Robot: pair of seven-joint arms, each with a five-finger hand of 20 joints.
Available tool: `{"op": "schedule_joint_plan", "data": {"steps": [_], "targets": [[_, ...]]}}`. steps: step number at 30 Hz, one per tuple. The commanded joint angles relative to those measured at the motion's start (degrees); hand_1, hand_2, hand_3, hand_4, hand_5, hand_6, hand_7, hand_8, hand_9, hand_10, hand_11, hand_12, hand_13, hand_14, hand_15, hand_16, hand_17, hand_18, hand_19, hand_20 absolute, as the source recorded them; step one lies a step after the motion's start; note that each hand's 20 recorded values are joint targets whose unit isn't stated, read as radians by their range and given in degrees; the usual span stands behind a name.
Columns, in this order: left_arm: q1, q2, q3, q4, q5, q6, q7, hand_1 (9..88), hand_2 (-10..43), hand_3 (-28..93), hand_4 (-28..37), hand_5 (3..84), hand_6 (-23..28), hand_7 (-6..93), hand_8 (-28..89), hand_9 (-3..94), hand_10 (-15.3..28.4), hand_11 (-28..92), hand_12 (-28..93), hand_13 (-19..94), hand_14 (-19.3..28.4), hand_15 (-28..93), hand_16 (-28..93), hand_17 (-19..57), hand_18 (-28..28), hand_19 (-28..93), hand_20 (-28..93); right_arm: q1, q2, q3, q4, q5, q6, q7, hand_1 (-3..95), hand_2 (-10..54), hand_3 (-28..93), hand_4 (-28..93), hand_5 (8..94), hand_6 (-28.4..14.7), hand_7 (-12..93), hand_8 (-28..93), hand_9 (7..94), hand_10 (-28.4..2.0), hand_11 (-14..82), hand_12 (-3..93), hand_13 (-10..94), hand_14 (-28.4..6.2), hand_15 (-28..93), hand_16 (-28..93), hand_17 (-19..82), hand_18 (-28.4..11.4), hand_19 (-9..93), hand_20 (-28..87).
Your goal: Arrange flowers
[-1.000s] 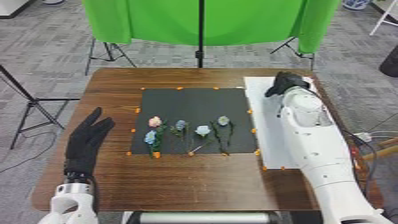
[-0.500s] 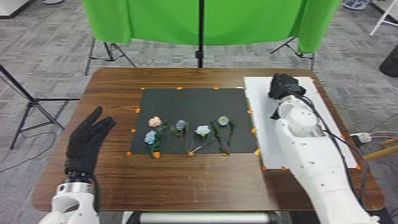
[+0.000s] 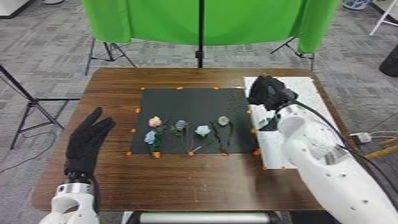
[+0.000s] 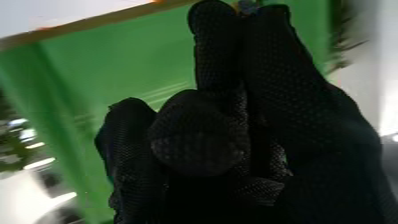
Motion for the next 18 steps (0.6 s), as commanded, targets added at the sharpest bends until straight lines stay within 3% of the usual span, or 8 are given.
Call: {"op": "schedule_joint_plan", "data": {"steps": [1, 13, 18], "targets": [[0.20, -0.29, 0.15, 0.17, 0.33, -0.59, -0.26, 22.7, -4.5, 67, -21.7, 42.5, 3.0, 6.5, -5, 45.9, 13.2, 15, 13, 36, 16.1, 12, 5, 3.8, 13.7, 6, 21, -4.01, -0.94, -2.53, -1.36, -0.44, -2.19, -1.58, 63.6, -9.5, 51, -16, 81.2, 1.2, 19, 8, 90.7, -8.0, 8.0, 39.6, 92, -0.6, 61, 34, 65, -10.5, 93, 60], [0.52, -0.26, 0.01, 0.13, 0.40, -0.62, -0.42, 22.6, -4.7, 67, -21.7, 42.5, 2.9, 6.5, -5, 45.8, 13.1, 15, 13, 36, 16.1, 12, 5, 3.8, 13.7, 6, 21, -7.94, 0.00, -1.07, -3.45, -0.40, -3.03, -1.75, 62.4, -9.5, 52, -15, 80.1, 1.5, 20, 8, 89.6, -8.0, 8.0, 39.7, 91, -0.7, 61, 34, 64, -10.4, 93, 60], [0.53, -0.25, 0.02, 0.19, 0.51, -1.20, -0.59, 22.5, -4.7, 67, -21.7, 42.5, 2.9, 6.5, -5, 45.9, 13.1, 15, 13, 36, 16.2, 12, 5, 3.8, 13.7, 6, 21, -9.03, -0.14, -0.04, -3.86, -0.26, -4.54, -1.98, 58.7, -9.5, 53, -15, 74.6, 1.1, 18, 7, 85.7, -8.2, 7.4, 38.9, 90, -1.0, 62, 34, 64, -10.7, 93, 60]]}}
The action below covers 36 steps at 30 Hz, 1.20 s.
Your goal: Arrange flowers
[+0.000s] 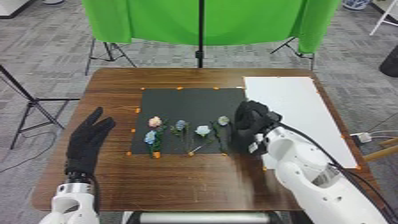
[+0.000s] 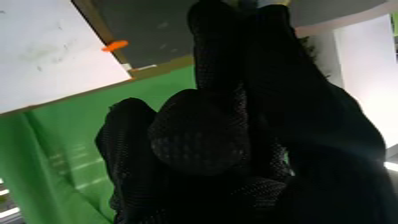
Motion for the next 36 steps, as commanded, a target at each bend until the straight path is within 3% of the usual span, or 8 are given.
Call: {"op": "schedule_joint_plan", "data": {"steps": [1, 6, 12, 24, 29, 31, 33, 36], "targets": [[0.59, -0.23, 0.00, 0.15, 0.46, -1.07, -0.56, 22.5, -4.7, 67, -21.7, 42.5, 3.0, 6.5, -5, 45.8, 13.1, 15, 13, 36, 16.2, 12, 5, 3.8, 13.7, 6, 21, -2.42, 0.37, 1.72, -1.13, -0.10, -1.86, -0.54, 57.9, -9.5, 52, -15, 73.0, 0.7, 17, 7, 84.3, -8.4, 8.8, 37.4, 90, -0.9, 62, 33, 64, -10.6, 93, 60], [0.49, -0.06, -0.54, 0.77, 1.36, -3.54, 0.39, 21.9, -6.8, 68, -21.2, 42.2, 2.9, 6.4, -5, 45.4, 12.9, 14, 13, 36, 16.1, 11, 5, 3.7, 13.8, 6, 21, -3.70, 0.29, 3.24, -1.30, -2.13, -2.02, -1.41, 49.7, -9.5, 59, -16, 66.7, 1.1, 15, -5, 78.9, -9.7, 16.2, 30.7, 90, -0.8, 61, 34, 64, -10.5, 93, 60], [0.69, 0.04, -0.65, 0.39, 1.73, -2.28, -0.11, 21.4, -9.5, 68, -20.0, 40.7, 2.4, 5.7, -5, 44.6, 12.6, 14, 14, 35, 16.3, 10, 6, 3.2, 14.5, 4, 20, -4.56, 0.55, 4.42, -2.46, -2.58, -5.40, -1.35, 44.2, -9.5, 63, -17, 60.5, 0.7, 14, -8, 73.6, -11.1, 21.0, 23.2, 89, -0.9, 60, 34, 62, -10.4, 93, 59], [0.23, 0.20, -0.55, 0.50, 1.65, -2.65, -0.27, 21.7, -9.5, 68, -19.6, 40.2, 2.2, 5.7, -4, 44.4, 12.7, 13, 14, 35, 16.4, 10, 6, 3.0, 14.6, 4, 20, -4.96, 1.22, 6.92, -7.11, -3.28, -9.42, 0.08, 33.4, -9.5, 58, -16, 55.6, -0.9, 9, -7, 71.0, -14.4, 18.5, 22.1, 88, -2.1, 60, 34, 61, -11.3, 93, 58], [0.28, 0.04, -0.51, 0.44, 1.46, -2.65, -0.07, 21.8, -9.5, 68, -19.7, 40.3, 2.2, 5.7, -4, 44.4, 12.7, 13, 14, 35, 16.4, 10, 6, 3.0, 14.5, 4, 20, -6.15, 0.33, 11.06, -9.62, -8.79, -3.36, 0.10, 24.8, -9.5, 53, -12, 55.0, -1.9, 7, -6, 71.7, -16.3, 19.8, 23.7, 88, -3.2, 60, 34, 61, -12.1, 93, 58], [0.38, 0.07, -0.47, 0.20, 1.32, -2.92, 0.13, 21.8, -9.5, 68, -19.7, 40.3, 2.2, 5.8, -4, 44.4, 12.7, 13, 14, 35, 16.5, 10, 6, 3.0, 14.5, 4, 20, -8.29, -1.33, 15.13, -10.50, -1.12, 5.41, -2.13, 17.8, -8.6, 53, -10, 56.3, -2.6, 6, -5, 73.2, -17.0, 23.9, 26.2, 88, -3.9, 61, 34, 62, -12.8, 93, 59], [0.55, 0.00, -0.44, -0.20, 1.62, -3.50, 0.34, 21.7, -9.5, 68, -19.7, 40.4, 2.3, 5.7, -5, 44.4, 12.7, 13, 14, 35, 16.5, 10, 6, 3.0, 14.5, 4, 20, -11.06, -4.55, 21.14, -12.29, 17.27, 8.60, -5.60, 15.7, -5.2, 55, -11, 59.0, -2.8, 7, -6, 73.8, -16.7, 25.4, 27.0, 87, -4.5, 61, 34, 60, -13.6, 93, 59], [0.20, 0.02, -0.36, -0.43, 3.67, -4.67, 0.08, 21.5, -9.5, 68, -19.8, 40.9, 2.4, 5.9, -5, 44.5, 12.7, 13, 14, 35, 16.4, 10, 6, 3.1, 14.5, 4, 20, -15.67, -11.07, 30.78, -13.04, 50.63, 2.89, -11.53, 16.2, -0.9, 60, -13, 61.0, -2.1, 10, -6, 68.9, -16.5, 20.9, 24.5, 68, -12.8, 46, 29, 37, -17.0, 72, 48]]}}
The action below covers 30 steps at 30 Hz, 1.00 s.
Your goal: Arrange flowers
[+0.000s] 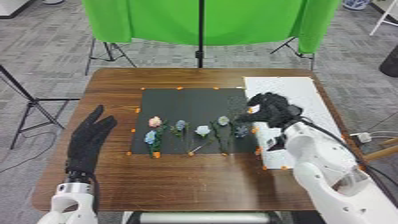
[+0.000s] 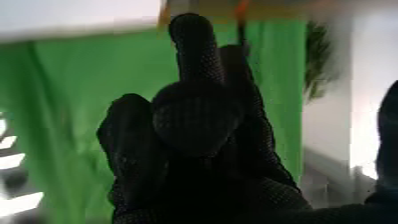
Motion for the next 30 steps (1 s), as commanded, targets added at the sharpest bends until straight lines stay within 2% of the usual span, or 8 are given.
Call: {"op": "schedule_joint_plan", "data": {"steps": [1, 3, 5, 7, 10, 17, 22, 30], "targets": [[0.46, -0.32, 0.15, -0.71, 3.10, -2.00, 0.24, 21.4, -9.5, 68, -19.9, 41.2, 2.4, 6.0, -5, 44.5, 12.7, 13, 14, 35, 16.4, 10, 6, 3.1, 14.4, 4, 20, -10.47, -12.23, 20.31, -3.15, 68.31, 6.10, -12.62, 15.4, -0.9, 62, -14, 60.3, -1.9, 11, -7, 65.6, -16.7, 17.4, 22.8, 60, -14.3, 34, 29, 30, -16.8, 57, 46], [0.56, -0.12, 0.62, -0.75, 4.46, -0.70, 0.61, 21.5, -9.1, 68, -20.1, 41.5, 2.5, 6.1, -5, 44.7, 12.6, 13, 14, 35, 16.3, 10, 6, 3.2, 14.1, 4, 20, -13.18, -13.80, 21.87, -2.17, 77.93, 4.64, -14.09, 12.8, 0.5, 66, -14, 54.8, -1.3, 9, -6, 54.5, -16.1, 8.9, 18.5, 43, -13.7, 15, 25, 21, -15.1, 23, 36], [0.41, 0.00, 0.78, -0.78, 4.76, -1.13, 0.24, 21.6, -8.8, 68, -20.1, 41.8, 2.5, 6.2, -5, 44.8, 12.7, 13, 14, 35, 16.3, 10, 6, 3.3, 14.0, 4, 20, -16.03, -16.10, 23.82, -1.73, 77.75, 1.44, -14.89, 9.6, 2.3, 69, -15, 44.9, 0.2, 5, -6, 45.5, -14.4, 5.3, 15.0, 31, -10.8, 7, 17, 17, -14.5, 5, 29], [0.47, 0.29, 1.01, -0.99, 4.66, -1.59, 0.23, 21.5, -8.8, 68, -20.2, 42.0, 2.5, 6.3, -5, 44.8, 12.7, 14, 14, 35, 16.2, 10, 6, 3.4, 13.9, 4, 20, -18.79, -18.60, 25.04, -1.58, 76.07, -0.46, -16.41, 7.6, 2.9, 70, -16, 41.9, 0.4, 4, -6, 42.7, -13.5, 4.8, 13.8, 26, -8.8, 5, 12, 15, -13.5, 1, 26], [0.97, 0.38, 0.91, -1.40, 5.64, -1.83, -0.10, 21.5, -8.6, 68, -20.3, 42.0, 2.5, 6.3, -5, 44.8, 12.7, 13, 14, 35, 16.2, 10, 6, 3.4, 13.9, 4, 20, -22.28, -21.80, 26.62, -2.27, 76.82, -1.85, -17.02, 5.0, 3.0, 71, -16, 36.4, 1.0, 3, -6, 37.1, -12.9, 3.1, 12.4, 21, -7.3, 2, 8, 11, -11.7, -1, 24], [0.76, 1.18, 0.98, -1.87, 5.90, -2.85, -0.59, 21.7, -8.3, 68, -20.4, 42.0, 2.5, 6.3, -5, 44.8, 12.7, 14, 14, 35, 16.2, 10, 6, 3.4, 13.7, 3, 20, -24.62, -23.05, 29.43, -3.54, 72.59, -2.97, -18.90, 2.7, 2.8, 72, -17, 35.2, 1.2, 3, -6, 36.3, -12.1, 3.2, 11.6, 20, -6.5, 2, 6, 9, -10.8, -1, 23], [0.51, 1.61, 1.21, -2.20, 8.30, -4.30, -1.44, 21.6, -8.1, 68, -20.4, 42.0, 2.5, 6.2, -5, 44.7, 12.7, 13, 14, 35, 16.2, 10, 6, 3.5, 13.7, 3, 20, -24.16, -22.73, 29.71, -3.61, 72.35, -3.08, -19.31, 3.0, 2.8, 73, -17, 35.8, 1.1, 3, -6, 37.4, -12.1, 3.6, 11.6, 20, -6.6, 3, 5, 10, -10.1, 0, 22], [-0.26, 1.82, 1.41, -2.04, 8.01, -4.76, -1.40, 21.7, -8.1, 68, -20.2, 41.9, 2.6, 6.0, -5, 44.5, 12.7, 13, 14, 34, 16.2, 10, 6, 3.3, 13.7, 3, 20, -24.01, -23.09, 29.55, -3.44, 72.03, -3.13, -19.30, 3.1, 2.8, 73, -17, 36.1, 1.0, 3, -6, 38.2, -12.3, 3.9, 11.6, 21, -6.6, 5, 3, 10, -10.0, 0, 22]]}}
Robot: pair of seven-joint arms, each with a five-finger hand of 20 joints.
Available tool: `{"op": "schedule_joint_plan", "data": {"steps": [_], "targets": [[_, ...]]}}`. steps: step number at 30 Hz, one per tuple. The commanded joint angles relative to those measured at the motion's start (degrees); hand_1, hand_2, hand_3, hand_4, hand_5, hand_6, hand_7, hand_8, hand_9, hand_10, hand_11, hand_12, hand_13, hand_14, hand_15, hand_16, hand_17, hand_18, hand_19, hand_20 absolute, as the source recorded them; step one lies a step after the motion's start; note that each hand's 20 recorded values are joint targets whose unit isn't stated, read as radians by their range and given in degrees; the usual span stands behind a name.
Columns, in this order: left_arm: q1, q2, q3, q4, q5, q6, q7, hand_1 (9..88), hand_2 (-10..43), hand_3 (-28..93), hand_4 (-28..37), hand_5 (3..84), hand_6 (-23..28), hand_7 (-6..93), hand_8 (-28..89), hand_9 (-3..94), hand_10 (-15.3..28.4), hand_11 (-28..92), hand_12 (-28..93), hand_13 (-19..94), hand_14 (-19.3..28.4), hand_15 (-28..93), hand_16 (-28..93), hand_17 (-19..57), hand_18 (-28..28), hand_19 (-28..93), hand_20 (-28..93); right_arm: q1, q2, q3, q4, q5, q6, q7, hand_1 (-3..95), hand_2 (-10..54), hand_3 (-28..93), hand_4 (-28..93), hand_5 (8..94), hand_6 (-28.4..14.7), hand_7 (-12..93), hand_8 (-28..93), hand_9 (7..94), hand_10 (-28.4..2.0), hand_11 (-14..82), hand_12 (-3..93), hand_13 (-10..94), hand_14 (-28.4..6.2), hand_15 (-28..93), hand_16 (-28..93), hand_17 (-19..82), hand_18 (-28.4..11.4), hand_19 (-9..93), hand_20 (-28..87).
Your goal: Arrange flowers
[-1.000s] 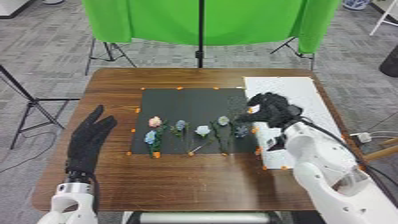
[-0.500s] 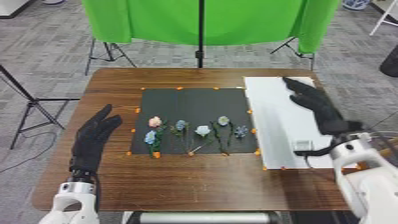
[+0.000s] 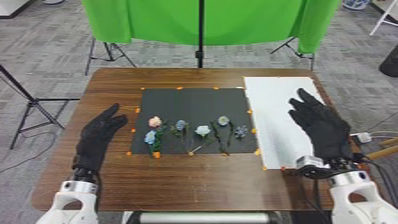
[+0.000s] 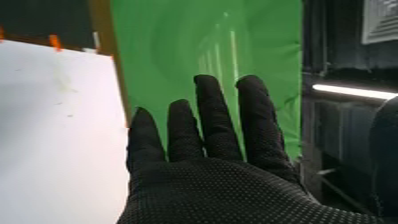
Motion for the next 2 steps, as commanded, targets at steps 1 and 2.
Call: {"op": "schedule_joint_plan", "data": {"steps": [1, 2], "targets": [[-0.38, 0.26, 0.32, -0.12, 0.26, -1.10, -0.66, 21.7, -8.1, 68, -20.2, 41.9, 2.5, 6.0, -5, 44.5, 12.7, 13, 14, 34, 16.2, 10, 6, 3.3, 13.7, 3, 20, 0.35, -0.03, 0.08, -0.31, -1.94, 0.53, -0.89, 3.2, 2.7, 73, -17, 36.2, 1.0, 3, -6, 38.3, -12.3, 3.9, 11.7, 21, -6.6, 5, 3, 10, -10.0, 0, 22], [-0.36, 0.30, 0.28, -0.10, 0.25, -1.05, -0.61, 21.7, -8.1, 68, -20.3, 41.9, 2.6, 6.0, -5, 44.5, 12.7, 13, 14, 34, 16.2, 10, 6, 3.3, 13.7, 3, 20, 0.50, -0.02, 0.05, -0.16, -1.81, 0.42, -0.86, 3.1, 2.8, 73, -17, 36.3, 1.0, 3, -6, 38.3, -12.3, 3.9, 11.7, 21, -6.6, 5, 3, 10, -10.1, 0, 22]]}}
